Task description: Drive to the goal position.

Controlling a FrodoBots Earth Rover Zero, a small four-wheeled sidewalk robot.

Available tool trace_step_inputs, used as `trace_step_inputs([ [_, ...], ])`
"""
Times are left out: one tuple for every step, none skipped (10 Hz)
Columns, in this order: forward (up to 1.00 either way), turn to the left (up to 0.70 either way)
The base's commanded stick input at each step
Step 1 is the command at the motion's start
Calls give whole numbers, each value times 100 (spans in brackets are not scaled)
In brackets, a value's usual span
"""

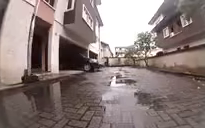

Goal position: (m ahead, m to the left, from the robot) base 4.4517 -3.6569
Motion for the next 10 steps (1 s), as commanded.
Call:
trace_step_inputs([
  [50, -12],
  [50, -43],
  [50, -50],
  [50, -50],
  [50, -50],
  [50, -50],
  [50, -38],
  [50, -7],
  [50, 0],
  [50, 0],
])
